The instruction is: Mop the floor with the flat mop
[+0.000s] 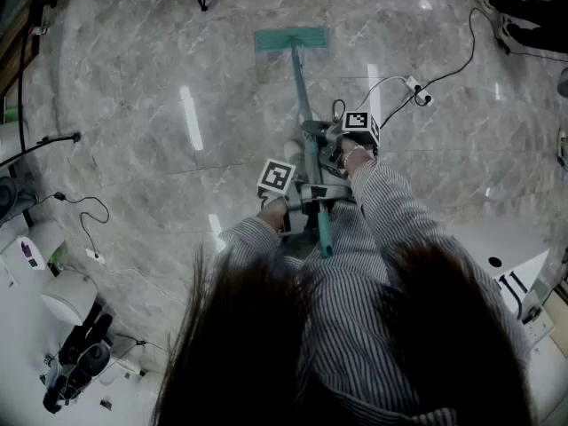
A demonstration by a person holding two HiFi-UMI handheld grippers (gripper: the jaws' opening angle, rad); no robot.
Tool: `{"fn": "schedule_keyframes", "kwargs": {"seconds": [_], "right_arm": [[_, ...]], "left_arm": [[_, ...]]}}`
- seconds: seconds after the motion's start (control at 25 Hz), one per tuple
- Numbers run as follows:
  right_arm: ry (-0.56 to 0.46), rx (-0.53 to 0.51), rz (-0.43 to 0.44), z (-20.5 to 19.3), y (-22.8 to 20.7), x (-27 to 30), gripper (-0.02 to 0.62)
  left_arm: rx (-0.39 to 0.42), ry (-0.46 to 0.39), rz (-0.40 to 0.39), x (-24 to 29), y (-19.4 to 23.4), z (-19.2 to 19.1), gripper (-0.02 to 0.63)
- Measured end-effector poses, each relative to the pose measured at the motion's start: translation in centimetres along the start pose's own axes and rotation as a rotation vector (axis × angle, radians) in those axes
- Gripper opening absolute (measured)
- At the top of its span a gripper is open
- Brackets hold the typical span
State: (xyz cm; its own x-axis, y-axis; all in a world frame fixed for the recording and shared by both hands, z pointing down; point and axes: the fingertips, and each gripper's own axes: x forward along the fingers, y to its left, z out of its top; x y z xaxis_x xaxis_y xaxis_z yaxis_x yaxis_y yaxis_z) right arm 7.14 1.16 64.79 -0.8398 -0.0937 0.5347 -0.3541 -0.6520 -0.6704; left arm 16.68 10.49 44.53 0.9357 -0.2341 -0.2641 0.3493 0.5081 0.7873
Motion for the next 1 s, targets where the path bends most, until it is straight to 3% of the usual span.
{"fn": "schedule_keyframes", "kwargs": {"seconds": [0.72,1.0], "right_arm": [[-0.028,0.007,0.003,0.7,0.3,-0.1,0.138],[-0.036,0.009,-0.006,5.2,5.9,2.8,0.137]], "left_arm": [[-0.001,0.001,-0.020,0.1,-1.1,0.4,0.046],[0.031,-0.058,-0.027,-1.3,-4.8,7.3,0.048]]}}
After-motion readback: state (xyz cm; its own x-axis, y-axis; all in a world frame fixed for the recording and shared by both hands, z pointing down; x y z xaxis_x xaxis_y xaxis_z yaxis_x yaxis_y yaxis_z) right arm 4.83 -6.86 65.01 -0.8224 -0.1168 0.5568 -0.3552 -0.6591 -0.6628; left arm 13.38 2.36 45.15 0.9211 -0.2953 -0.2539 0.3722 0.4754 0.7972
